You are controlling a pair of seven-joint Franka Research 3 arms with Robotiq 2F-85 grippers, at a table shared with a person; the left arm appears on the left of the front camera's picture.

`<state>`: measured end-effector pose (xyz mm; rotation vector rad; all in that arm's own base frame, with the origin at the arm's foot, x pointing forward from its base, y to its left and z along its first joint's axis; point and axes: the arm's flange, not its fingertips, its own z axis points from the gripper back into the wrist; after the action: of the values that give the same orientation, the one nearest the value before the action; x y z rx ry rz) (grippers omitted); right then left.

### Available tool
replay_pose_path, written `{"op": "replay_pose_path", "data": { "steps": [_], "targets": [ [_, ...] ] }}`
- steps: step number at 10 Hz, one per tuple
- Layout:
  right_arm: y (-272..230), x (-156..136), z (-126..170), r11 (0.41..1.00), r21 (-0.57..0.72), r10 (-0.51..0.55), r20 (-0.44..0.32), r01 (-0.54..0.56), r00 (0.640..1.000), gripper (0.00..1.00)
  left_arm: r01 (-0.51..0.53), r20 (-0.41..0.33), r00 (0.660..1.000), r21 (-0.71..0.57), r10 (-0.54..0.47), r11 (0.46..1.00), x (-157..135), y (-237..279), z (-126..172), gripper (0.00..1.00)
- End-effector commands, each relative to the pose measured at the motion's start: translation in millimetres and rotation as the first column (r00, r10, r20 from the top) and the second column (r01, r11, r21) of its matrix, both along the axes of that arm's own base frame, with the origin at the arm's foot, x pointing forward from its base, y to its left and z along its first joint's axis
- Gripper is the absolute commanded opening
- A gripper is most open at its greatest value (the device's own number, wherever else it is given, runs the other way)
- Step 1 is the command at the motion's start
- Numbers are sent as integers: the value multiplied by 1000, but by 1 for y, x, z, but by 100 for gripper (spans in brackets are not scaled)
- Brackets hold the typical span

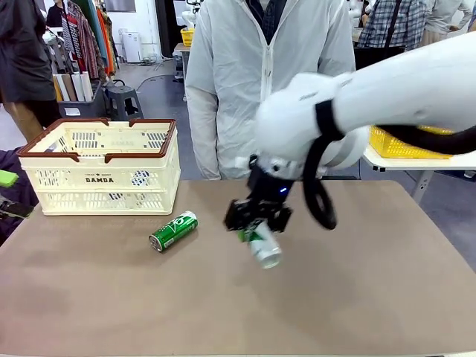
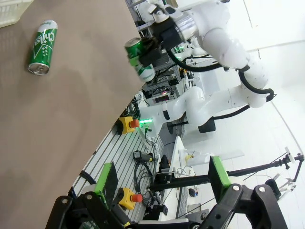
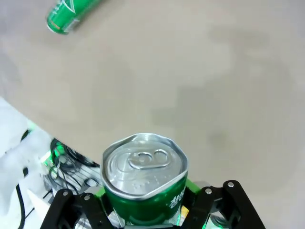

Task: Place the drinks into the Shopping basket.
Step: Pick up one drink and place it into the Shopping basket.

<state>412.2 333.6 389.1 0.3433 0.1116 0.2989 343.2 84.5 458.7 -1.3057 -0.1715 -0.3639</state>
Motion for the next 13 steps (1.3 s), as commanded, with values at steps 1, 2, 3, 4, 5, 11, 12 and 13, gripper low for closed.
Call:
{"op": "replay_pose_path", "data": {
  "steps": [1, 2, 3, 4, 5, 11, 12, 13],
  "targets": [
    [40, 18, -29, 1000, -11, -29, 9, 29, 1000, 0, 4, -9, 1000, 1, -4, 1000, -3, 1, 2, 100],
    [58, 23, -49, 999, -30, -15, -22, 14, 1000, 0, 4, -9, 1000, 1, -4, 1000, -3, 1, 2, 100],
    [70, 27, -67, 999, -52, 0, -65, -4, 998, 0, 4, -9, 1000, 1, -4, 1000, -3, 1, 2, 100],
    [75, 30, -79, 996, -85, 1, -84, -9, 996, 0, 4, -9, 1000, 1, -4, 1000, -3, 1, 2, 100],
    [77, 30, -85, 994, -111, -4, -95, -7, 995, 0, 4, -9, 1000, 1, -4, 1000, -3, 1, 2, 100],
    [76, 33, -91, 989, -147, 10, -114, -27, 993, 100, 4, -9, 1000, 1, -4, 1000, -3, 1, 2, 100],
    [76, 31, -90, 989, -147, 8, -117, -25, 993, 100, 4, -9, 1000, 1, -4, 1000, -3, 1, 2, 100],
    [75, 32, -90, 989, -147, 8, -118, -25, 993, 100, 4, -9, 1000, 1, -4, 1000, -3, 1, 2, 100]
  ]
}}
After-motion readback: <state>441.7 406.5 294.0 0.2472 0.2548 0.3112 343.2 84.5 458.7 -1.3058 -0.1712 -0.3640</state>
